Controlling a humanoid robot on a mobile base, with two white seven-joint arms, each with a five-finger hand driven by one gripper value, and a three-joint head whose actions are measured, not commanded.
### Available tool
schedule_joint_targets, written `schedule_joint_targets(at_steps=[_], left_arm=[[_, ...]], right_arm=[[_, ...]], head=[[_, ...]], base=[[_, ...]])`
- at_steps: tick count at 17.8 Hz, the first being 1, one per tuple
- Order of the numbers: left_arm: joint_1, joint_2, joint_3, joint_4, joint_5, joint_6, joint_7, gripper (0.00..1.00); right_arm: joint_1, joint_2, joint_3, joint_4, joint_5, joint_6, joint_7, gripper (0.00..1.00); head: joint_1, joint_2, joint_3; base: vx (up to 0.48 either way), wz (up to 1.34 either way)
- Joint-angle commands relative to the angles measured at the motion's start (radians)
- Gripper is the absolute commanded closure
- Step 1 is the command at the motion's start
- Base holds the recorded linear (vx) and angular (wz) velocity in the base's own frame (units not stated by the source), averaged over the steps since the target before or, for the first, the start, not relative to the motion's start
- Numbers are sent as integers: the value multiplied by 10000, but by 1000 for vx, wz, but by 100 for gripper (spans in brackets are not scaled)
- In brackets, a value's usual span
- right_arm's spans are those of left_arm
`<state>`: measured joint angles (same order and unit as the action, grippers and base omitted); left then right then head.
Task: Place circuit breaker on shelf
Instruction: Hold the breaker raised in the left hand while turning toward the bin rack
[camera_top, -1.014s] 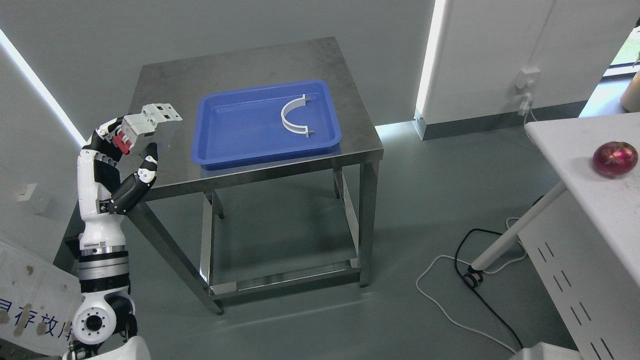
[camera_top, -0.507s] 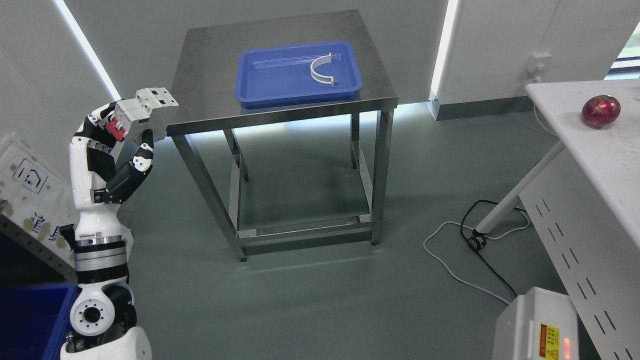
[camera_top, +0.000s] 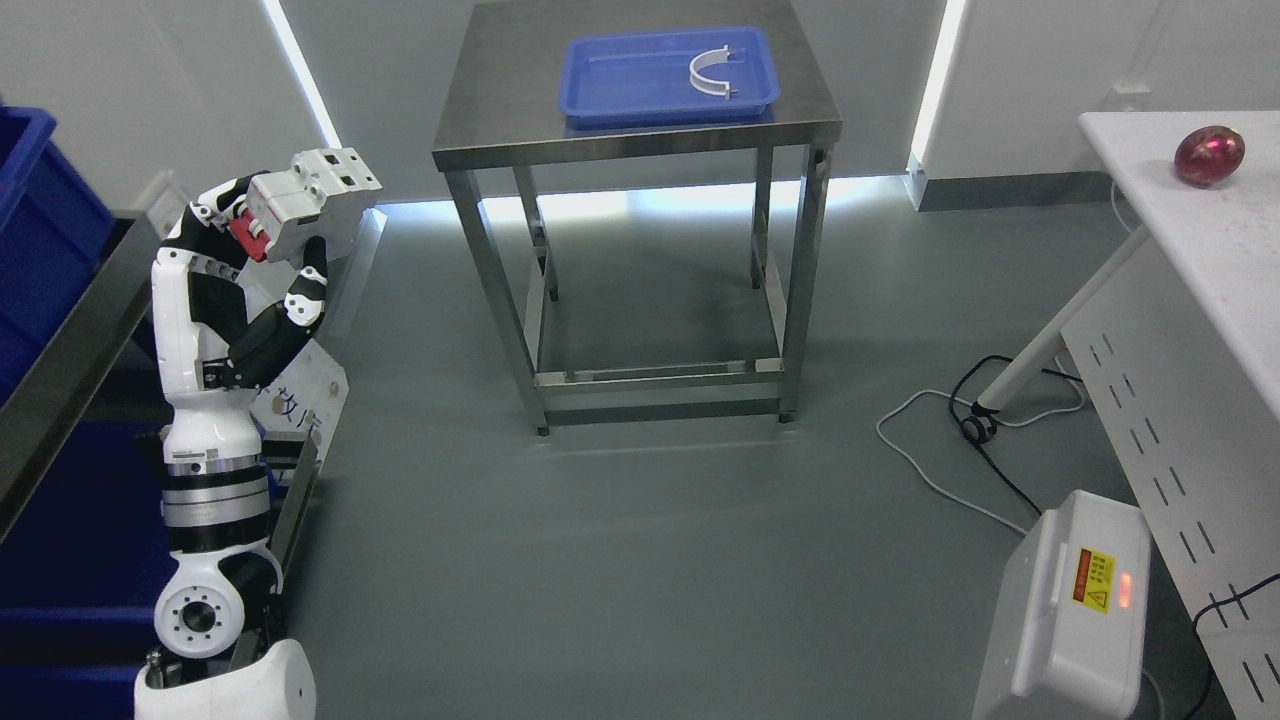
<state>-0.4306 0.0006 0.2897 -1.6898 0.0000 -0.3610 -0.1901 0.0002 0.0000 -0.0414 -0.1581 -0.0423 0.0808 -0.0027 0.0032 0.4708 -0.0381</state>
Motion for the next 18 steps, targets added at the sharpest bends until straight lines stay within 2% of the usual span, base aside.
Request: schedule_joint_targets(at_steps=[1, 5, 8, 10, 12, 13, 18], left_arm=[[-218, 169, -673, -190, 230, 20, -1, 92], [-587, 169, -657, -190, 230, 189, 14, 92], [-1610, 169, -962, -190, 230, 723, -1, 92], [-2837, 169, -1316, -190, 230, 1642, 29, 92], [-3438, 169, -1409, -190, 123, 3553, 75, 92], [-3516, 169, -1409, -190, 32, 4110, 75, 92], [-3609, 169, -1332, -160, -460, 5203, 45, 91]], right_arm=[[151, -175, 0, 1, -7, -333, -4, 0], [151, -175, 0, 1, 9, -333, -4, 0], [151, -175, 0, 1, 9, -333, -4, 0], [151, -175, 0, 1, 8, -333, -4, 0], [151, -175, 0, -14, 9, -333, -4, 0], [151, -175, 0, 1, 9, -333, -4, 0], [151, -175, 0, 1, 9, -333, -4, 0]], head=[[0, 0, 0], [0, 0, 0], [0, 0, 0], [0, 0, 0], [0, 0, 0], [0, 0, 0], [0, -2, 0]], base=[[-426, 323], [-423, 461], [-378, 768], [-319, 843], [-289, 1076], [-302, 1278], [-135, 1346]])
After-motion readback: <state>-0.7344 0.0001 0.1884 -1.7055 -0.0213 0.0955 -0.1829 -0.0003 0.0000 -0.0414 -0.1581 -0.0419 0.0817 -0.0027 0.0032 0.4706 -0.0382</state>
